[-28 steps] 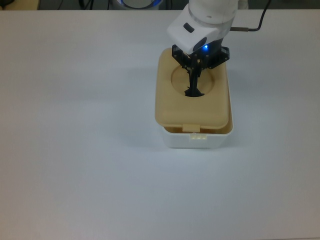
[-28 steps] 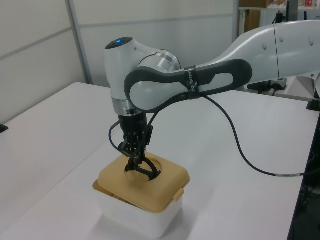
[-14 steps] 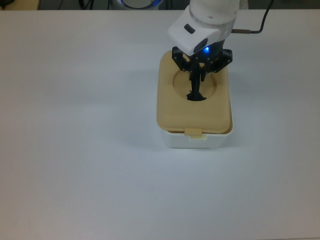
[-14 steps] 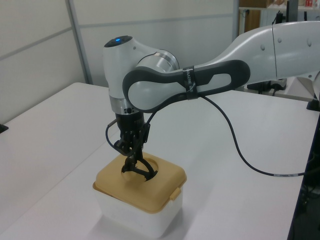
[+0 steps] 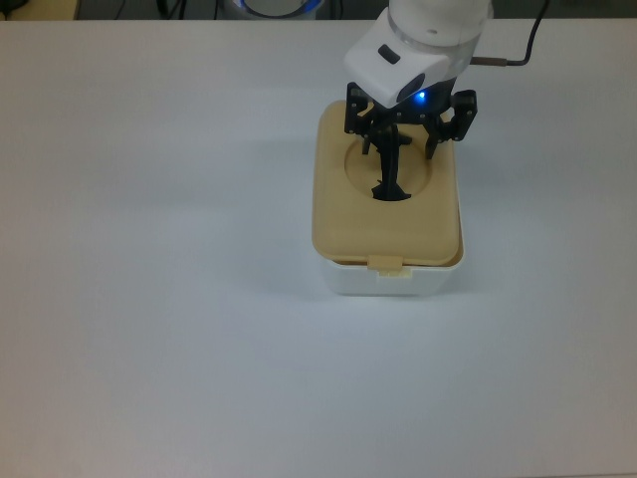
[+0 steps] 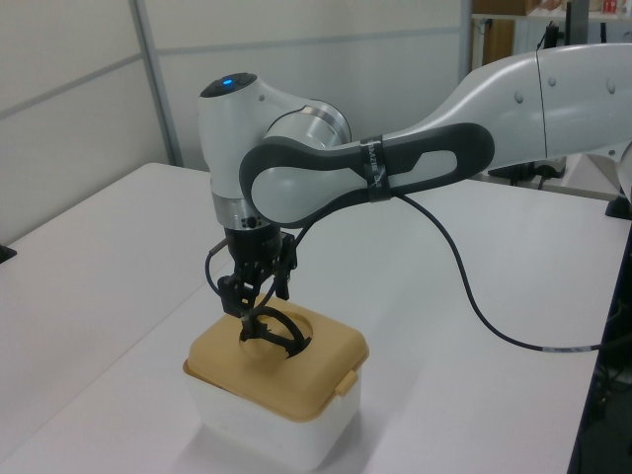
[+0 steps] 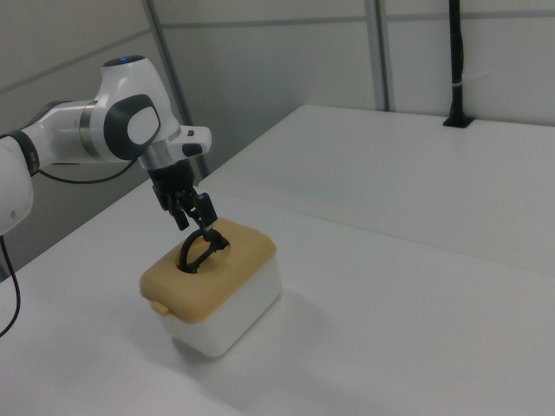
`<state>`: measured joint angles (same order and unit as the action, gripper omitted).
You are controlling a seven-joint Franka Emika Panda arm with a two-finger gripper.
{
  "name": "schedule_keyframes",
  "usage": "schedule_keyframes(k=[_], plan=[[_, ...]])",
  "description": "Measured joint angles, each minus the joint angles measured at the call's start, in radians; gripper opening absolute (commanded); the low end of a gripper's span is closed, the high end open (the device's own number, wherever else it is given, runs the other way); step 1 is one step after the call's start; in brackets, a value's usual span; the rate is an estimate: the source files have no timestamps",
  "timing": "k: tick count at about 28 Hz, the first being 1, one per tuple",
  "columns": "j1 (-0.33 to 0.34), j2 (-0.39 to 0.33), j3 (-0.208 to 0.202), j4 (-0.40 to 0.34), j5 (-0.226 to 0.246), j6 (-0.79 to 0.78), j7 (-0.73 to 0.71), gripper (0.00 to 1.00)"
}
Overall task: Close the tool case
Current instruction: 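Open the gripper and raise it off the handle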
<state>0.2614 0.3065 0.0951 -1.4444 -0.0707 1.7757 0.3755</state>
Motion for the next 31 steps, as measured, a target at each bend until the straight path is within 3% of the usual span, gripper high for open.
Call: schedule_keyframes(k=[11, 18, 24, 31], plan=[[0.000, -0.024, -0.001, 0.019, -0.016, -0.029, -0.004, 1.00], [-0.018, -0.101, -0.014, 0.028, -0.016, -0.178, -0.041, 1.00], [-0.088, -0.163, -0.020, 0.028, -0.016, -0.271, -0.115, 1.00], [-0.200, -0.184, -0.022, 0.026, -0.016, -0.280, -0.204, 1.00]])
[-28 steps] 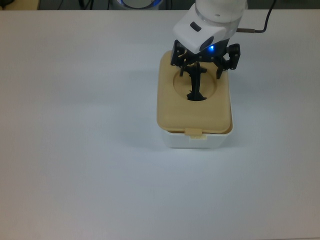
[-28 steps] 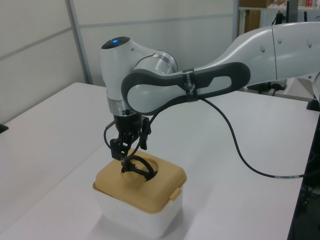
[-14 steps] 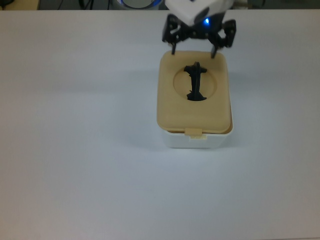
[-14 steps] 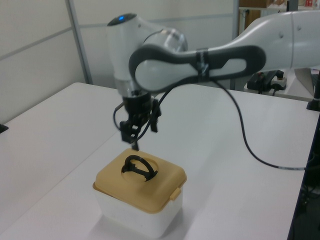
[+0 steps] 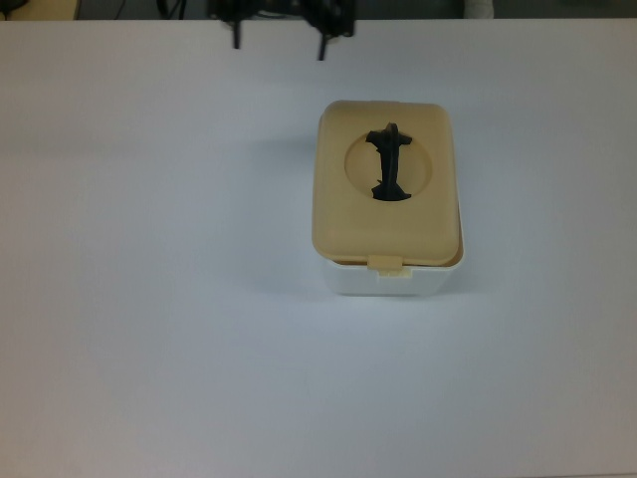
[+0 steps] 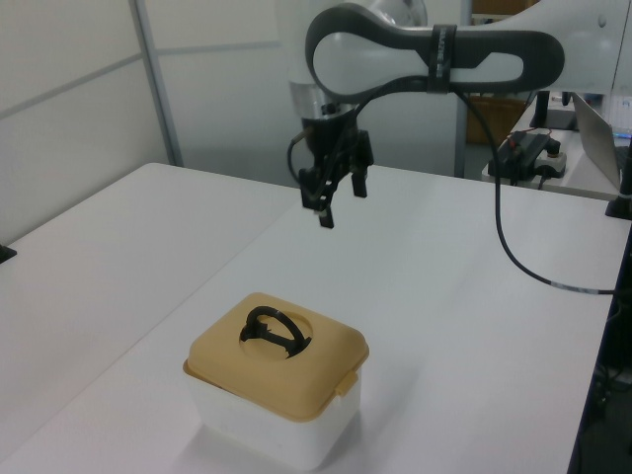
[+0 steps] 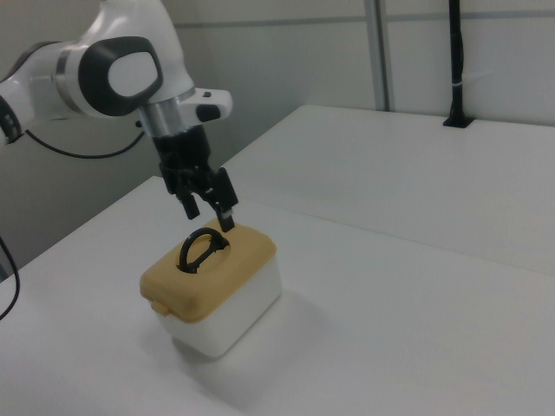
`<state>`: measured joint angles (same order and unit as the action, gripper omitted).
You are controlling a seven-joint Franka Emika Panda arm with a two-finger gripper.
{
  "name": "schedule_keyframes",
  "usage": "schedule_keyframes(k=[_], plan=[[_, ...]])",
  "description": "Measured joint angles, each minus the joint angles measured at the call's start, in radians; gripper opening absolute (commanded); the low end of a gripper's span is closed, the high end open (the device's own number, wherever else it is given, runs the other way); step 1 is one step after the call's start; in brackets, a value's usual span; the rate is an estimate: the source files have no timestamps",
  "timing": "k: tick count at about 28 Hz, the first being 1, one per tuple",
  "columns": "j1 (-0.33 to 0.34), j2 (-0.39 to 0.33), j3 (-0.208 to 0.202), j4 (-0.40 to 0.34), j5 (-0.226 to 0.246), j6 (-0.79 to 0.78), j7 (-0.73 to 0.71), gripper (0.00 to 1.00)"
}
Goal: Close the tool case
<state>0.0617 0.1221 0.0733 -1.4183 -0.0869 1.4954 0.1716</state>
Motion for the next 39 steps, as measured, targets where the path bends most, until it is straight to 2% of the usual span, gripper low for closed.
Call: schedule_keyframes(k=[10, 16, 39], plan=[[-0.156, 0.004, -0.002, -0.010, 0.000, 0.000, -0.108, 1.00], [-0.210, 0.004, -0.002, -0.010, 0.001, 0.000, -0.150, 1.00], [-0.214, 0.003, 0.005, -0.010, 0.002, 0.000, -0.158, 1.00]])
